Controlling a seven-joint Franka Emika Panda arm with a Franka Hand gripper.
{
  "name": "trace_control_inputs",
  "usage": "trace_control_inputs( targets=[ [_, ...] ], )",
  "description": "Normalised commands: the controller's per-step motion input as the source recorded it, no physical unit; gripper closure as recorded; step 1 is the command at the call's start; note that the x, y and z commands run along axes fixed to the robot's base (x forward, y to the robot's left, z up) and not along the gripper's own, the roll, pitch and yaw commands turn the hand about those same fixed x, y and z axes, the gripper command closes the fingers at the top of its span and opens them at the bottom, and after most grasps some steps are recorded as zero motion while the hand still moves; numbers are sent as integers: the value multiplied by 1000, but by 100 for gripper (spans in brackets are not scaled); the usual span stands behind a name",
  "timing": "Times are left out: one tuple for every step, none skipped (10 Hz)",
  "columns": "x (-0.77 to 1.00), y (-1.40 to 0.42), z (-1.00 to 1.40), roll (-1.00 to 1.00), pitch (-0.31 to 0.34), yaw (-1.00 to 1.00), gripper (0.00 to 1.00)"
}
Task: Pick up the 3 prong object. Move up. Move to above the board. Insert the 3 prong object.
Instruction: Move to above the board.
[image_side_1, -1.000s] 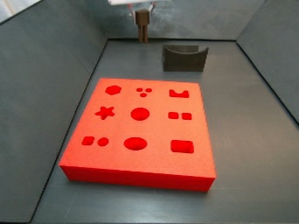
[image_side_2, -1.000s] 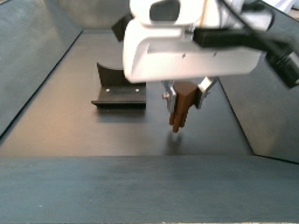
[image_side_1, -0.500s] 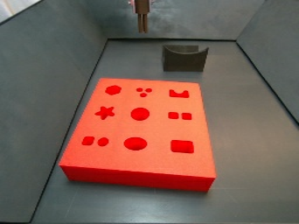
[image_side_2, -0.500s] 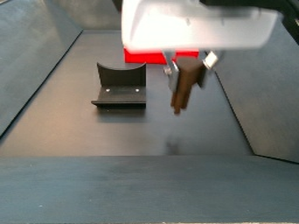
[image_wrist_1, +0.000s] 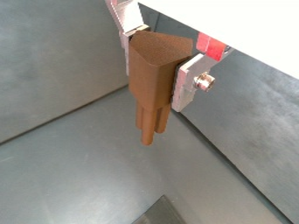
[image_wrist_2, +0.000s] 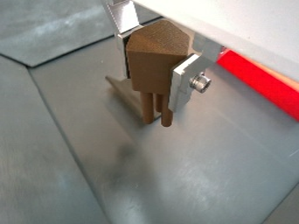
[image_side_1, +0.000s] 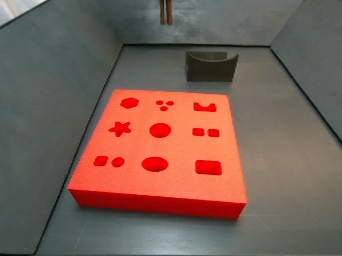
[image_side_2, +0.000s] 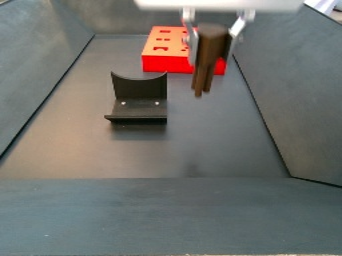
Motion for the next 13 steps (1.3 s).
trace_control_inputs(
  targets=[
    [37, -223, 1000, 97, 102, 26, 100],
    [37, -199, 1000, 78, 99, 25, 100],
    [31, -163, 1000, 95, 100, 29, 100],
    [28, -146, 1000, 103, 100, 34, 100],
    [18, -95, 826, 101, 99, 35, 100],
    [16, -61, 675, 89, 96, 34, 100],
    [10, -36, 467, 85, 97, 34, 100],
    [10, -31, 361, 90, 97, 36, 100],
    [19, -1000, 144, -46, 418, -750, 100],
    [24, -1000, 113, -30, 374, -669, 100],
    [24, -1000, 123, -32, 296, -460, 100],
    [25, -1000, 126, -64, 197, -241, 100],
    [27, -1000, 125, -63, 152, -162, 100]
  ],
)
